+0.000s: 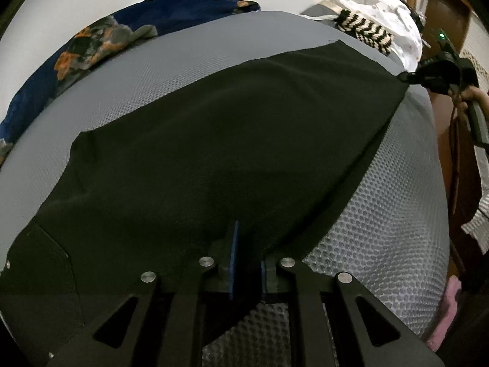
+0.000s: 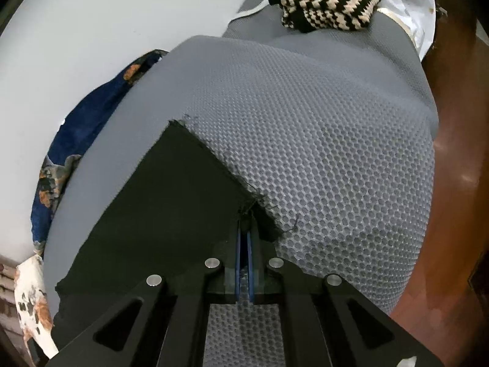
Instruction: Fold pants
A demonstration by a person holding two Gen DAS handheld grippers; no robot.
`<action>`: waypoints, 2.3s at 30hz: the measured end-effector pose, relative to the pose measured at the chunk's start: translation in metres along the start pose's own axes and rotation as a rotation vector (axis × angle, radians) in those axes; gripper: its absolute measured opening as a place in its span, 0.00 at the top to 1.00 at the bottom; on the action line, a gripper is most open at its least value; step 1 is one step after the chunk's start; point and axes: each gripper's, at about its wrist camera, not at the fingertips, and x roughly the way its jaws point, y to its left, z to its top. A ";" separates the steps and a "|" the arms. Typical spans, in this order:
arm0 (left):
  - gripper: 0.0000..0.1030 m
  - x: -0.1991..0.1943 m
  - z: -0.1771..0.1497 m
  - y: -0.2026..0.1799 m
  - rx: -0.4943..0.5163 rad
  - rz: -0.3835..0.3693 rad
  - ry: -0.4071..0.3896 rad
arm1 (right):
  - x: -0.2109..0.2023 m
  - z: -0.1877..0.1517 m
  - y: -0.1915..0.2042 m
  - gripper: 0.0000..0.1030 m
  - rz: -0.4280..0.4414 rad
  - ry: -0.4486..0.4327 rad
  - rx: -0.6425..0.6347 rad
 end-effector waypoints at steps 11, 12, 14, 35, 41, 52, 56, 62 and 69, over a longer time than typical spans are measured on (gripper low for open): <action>0.45 -0.012 0.001 0.004 -0.055 -0.115 0.033 | -0.005 0.003 -0.003 0.83 -0.037 0.011 0.040; 0.44 -0.015 0.000 0.006 -0.064 -0.142 0.029 | -0.007 0.003 -0.001 0.79 -0.056 0.006 0.033; 0.44 -0.024 0.000 0.013 -0.089 -0.168 0.010 | -0.015 0.005 0.005 0.77 -0.090 -0.021 0.014; 0.42 -0.015 -0.021 0.053 -0.256 -0.124 0.039 | 0.006 -0.045 0.109 0.70 -0.055 0.101 -0.343; 0.42 -0.030 -0.022 0.066 -0.283 -0.112 0.013 | 0.004 -0.042 0.134 0.69 -0.022 0.102 -0.387; 0.42 -0.064 -0.048 0.162 -0.539 0.123 -0.079 | 0.041 -0.078 0.300 0.69 0.254 0.241 -0.672; 0.42 -0.068 -0.061 0.188 -0.605 0.175 -0.085 | 0.055 -0.101 0.373 0.69 0.391 0.349 -0.801; 0.42 -0.073 -0.071 0.210 -0.655 0.179 -0.101 | 0.076 -0.136 0.463 0.64 0.486 0.460 -1.021; 0.42 -0.074 -0.077 0.204 -0.648 0.180 -0.104 | 0.112 -0.167 0.512 0.56 0.473 0.594 -1.204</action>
